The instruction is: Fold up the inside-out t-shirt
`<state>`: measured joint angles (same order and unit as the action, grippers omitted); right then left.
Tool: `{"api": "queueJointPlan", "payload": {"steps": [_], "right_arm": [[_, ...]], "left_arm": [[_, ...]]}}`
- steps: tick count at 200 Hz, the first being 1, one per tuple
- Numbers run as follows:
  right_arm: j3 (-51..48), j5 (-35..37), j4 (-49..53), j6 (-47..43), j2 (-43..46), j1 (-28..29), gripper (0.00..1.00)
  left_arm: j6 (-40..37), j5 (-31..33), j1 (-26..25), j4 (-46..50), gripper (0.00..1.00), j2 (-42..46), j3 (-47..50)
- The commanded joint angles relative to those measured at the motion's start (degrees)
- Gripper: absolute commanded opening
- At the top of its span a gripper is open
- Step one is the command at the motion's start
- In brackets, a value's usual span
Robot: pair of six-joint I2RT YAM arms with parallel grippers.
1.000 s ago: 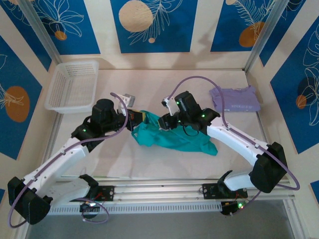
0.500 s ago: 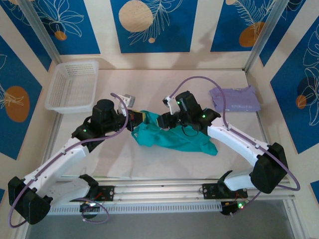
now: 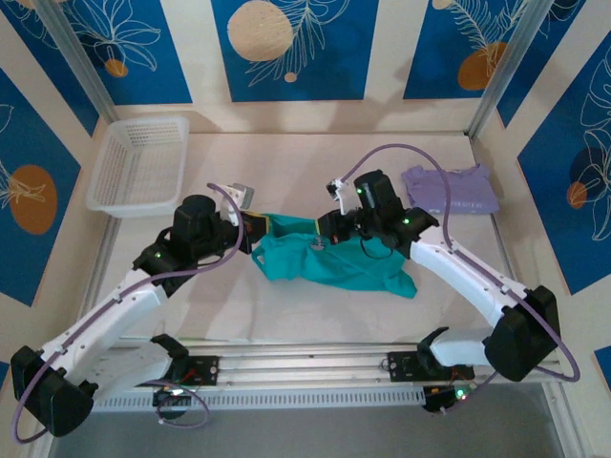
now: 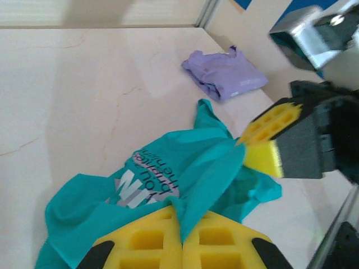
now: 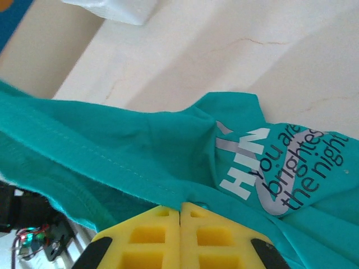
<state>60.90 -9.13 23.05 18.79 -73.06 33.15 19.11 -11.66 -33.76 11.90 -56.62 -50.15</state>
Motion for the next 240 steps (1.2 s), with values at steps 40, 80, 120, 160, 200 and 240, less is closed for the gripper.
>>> {"api": "queueJointPlan", "payload": {"steps": [40, 80, 120, 160, 200, 240], "right_arm": [[-1.1, -11.0, -2.3, -5.3, 2.9, -1.9, 0.0], [-1.5, -10.8, -1.2, -7.9, 2.4, -1.4, 0.0], [-2.9, -9.8, -1.7, -9.1, 1.3, 1.5, 0.0], [-3.2, -6.2, 0.5, -11.0, -1.5, 4.5, 0.0], [-4.5, -7.0, -0.5, -11.0, -3.3, 6.0, 0.0], [-3.5, -1.6, 1.8, -8.2, -3.7, 4.5, 0.0]], "left_arm": [[-3.8, 6.5, 0.1, 4.5, 0.0, -0.4, 0.8], [-3.3, 6.1, 0.2, 2.9, 0.01, -2.2, 2.5], [-0.4, 8.1, 0.1, 0.2, 0.02, -3.8, 4.9], [4.8, 11.1, 0.1, -3.6, 0.0, -2.8, 7.7], [11.1, 11.7, 0.0, -7.8, 0.0, -1.7, 10.9], [14.9, 12.9, -0.3, -9.6, 0.0, 1.0, 14.6]]}}
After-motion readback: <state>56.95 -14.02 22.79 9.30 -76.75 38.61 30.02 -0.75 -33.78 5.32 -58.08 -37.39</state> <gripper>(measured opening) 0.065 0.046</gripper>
